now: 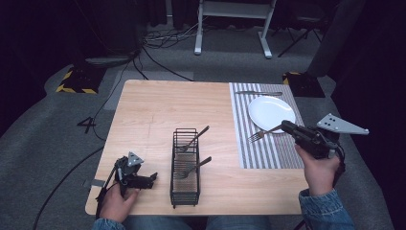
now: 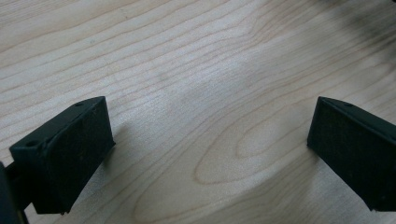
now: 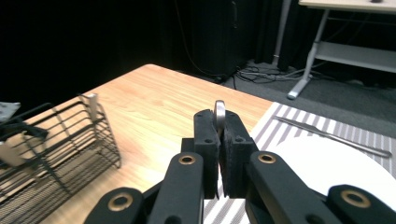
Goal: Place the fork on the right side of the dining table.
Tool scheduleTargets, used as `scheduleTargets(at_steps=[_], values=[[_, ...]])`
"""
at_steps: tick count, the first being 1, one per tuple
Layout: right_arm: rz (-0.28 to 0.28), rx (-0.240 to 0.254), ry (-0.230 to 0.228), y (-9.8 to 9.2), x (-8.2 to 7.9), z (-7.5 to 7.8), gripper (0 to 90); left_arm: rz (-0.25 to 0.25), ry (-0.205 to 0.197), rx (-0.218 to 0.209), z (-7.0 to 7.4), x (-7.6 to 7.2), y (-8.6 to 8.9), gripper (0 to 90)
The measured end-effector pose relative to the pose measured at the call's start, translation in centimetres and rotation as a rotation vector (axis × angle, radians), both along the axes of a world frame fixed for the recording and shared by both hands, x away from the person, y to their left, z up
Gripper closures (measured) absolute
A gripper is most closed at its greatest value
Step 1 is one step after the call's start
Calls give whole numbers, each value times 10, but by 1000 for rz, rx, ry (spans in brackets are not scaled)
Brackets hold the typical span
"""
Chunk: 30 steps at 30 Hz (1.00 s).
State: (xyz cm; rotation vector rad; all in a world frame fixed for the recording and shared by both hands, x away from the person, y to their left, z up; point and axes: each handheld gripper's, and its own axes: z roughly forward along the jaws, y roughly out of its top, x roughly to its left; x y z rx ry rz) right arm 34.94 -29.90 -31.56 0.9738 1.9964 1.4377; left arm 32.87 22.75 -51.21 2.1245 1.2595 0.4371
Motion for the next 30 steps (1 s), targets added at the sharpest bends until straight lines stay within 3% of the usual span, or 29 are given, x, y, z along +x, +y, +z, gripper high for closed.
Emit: scheduleTargets(at_steps=[8,21,30], values=[[-60,-23,20,-4,18,-17,867,0,0,-1,0,0,0,3],[-103,-61,81,4,43,-45,867,0,-1,-1,0,0,0,3],[-117,-70,113,5,50,-58,867,0,0,-1,0,0,0,2]])
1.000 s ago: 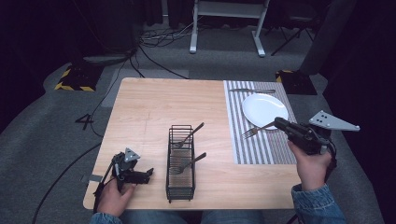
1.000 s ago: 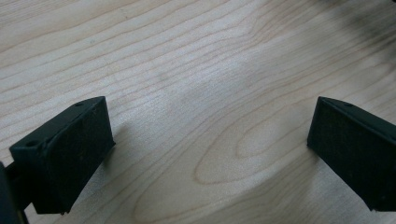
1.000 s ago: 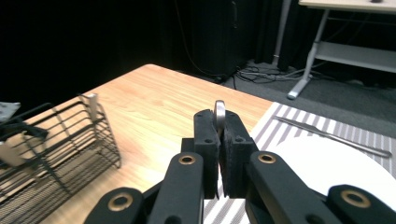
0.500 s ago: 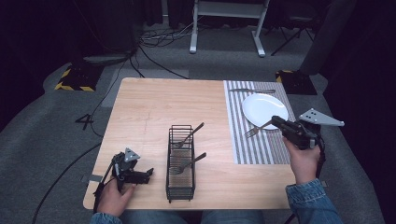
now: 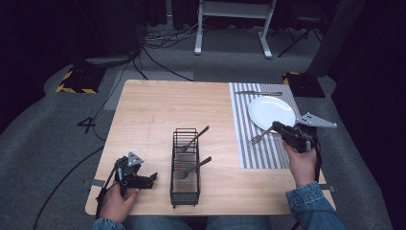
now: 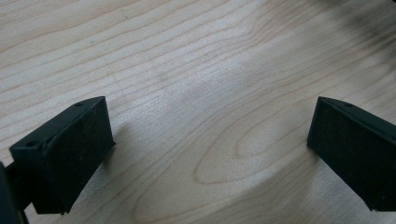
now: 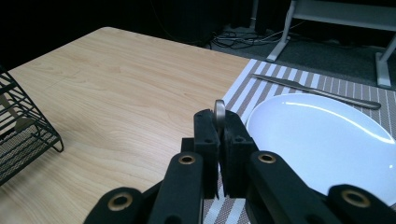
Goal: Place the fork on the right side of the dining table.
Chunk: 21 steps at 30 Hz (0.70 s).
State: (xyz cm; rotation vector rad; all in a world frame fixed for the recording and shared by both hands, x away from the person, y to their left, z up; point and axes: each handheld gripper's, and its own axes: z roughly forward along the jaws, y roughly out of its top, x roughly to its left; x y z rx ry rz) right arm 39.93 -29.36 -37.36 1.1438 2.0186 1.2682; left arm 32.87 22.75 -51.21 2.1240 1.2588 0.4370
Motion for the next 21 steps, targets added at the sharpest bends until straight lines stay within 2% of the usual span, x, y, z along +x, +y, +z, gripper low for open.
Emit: scheduleTargets(at_steps=[13,17,21], values=[[-26,17,29,-6,4,-10,858,0,0,-1,0,0,0,3],[-48,8,32,-9,6,-10,838,1,0,0,0,0,0,2],[-88,-2,64,-17,10,-12,787,1,0,1,0,0,0,3]])
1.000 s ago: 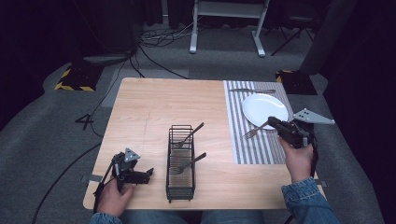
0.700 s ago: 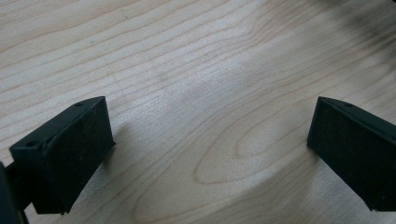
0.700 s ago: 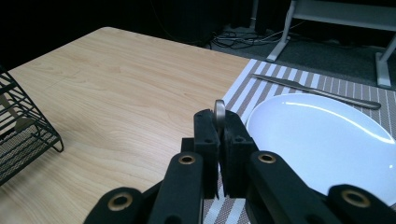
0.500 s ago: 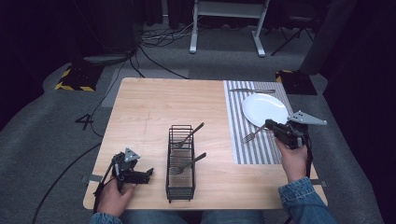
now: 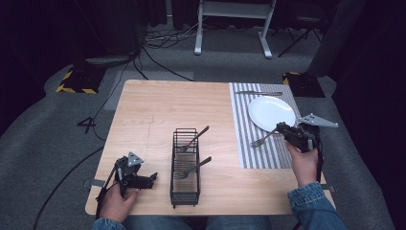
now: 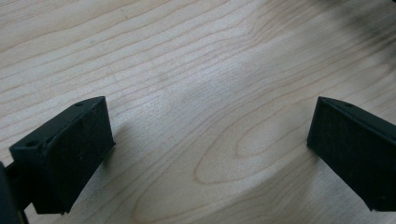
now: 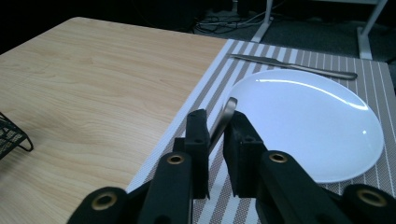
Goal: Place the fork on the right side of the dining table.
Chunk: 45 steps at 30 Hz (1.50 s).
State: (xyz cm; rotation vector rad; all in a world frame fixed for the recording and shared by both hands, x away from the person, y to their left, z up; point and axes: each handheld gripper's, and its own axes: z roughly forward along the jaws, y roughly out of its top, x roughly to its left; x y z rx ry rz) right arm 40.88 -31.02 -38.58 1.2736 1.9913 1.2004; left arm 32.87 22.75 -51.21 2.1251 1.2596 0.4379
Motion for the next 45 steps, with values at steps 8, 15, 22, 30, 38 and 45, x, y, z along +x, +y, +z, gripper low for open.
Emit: scheduleTargets(at_steps=[8,15,22,30,38,45], values=[[-49,-15,58,-14,15,-7,691,-1,0,-2,0,0,0,3],[-75,-28,86,-23,23,-13,621,0,0,0,0,0,0,3],[-96,-7,118,-34,22,-22,561,-1,0,-2,0,0,0,2],[-116,16,148,-55,21,-36,543,-1,0,-2,0,0,0,3],[-132,30,171,-69,19,-48,543,-1,0,-2,0,0,0,3],[-144,28,195,-75,19,-58,543,-1,0,-2,0,0,0,3]])
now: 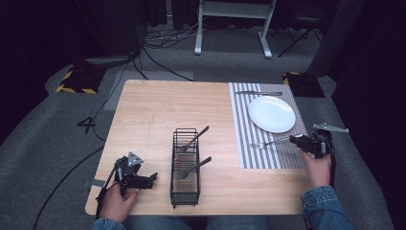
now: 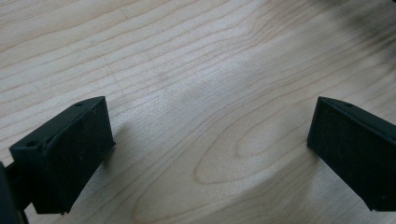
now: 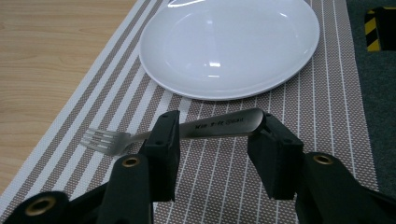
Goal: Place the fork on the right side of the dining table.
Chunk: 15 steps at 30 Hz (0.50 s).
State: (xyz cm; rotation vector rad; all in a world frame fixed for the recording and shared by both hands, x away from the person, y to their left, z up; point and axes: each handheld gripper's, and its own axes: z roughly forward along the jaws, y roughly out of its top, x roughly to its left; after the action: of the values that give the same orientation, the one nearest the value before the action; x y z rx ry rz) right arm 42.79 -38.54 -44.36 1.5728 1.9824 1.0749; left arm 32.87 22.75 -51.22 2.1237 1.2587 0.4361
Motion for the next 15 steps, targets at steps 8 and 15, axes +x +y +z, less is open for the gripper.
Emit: scheduleTargets(at_steps=[8,15], values=[[-5,0,19,-4,0,-8,539,0,0,1,0,0,0,3],[-6,3,40,-3,1,-16,535,0,0,1,0,0,0,3]])
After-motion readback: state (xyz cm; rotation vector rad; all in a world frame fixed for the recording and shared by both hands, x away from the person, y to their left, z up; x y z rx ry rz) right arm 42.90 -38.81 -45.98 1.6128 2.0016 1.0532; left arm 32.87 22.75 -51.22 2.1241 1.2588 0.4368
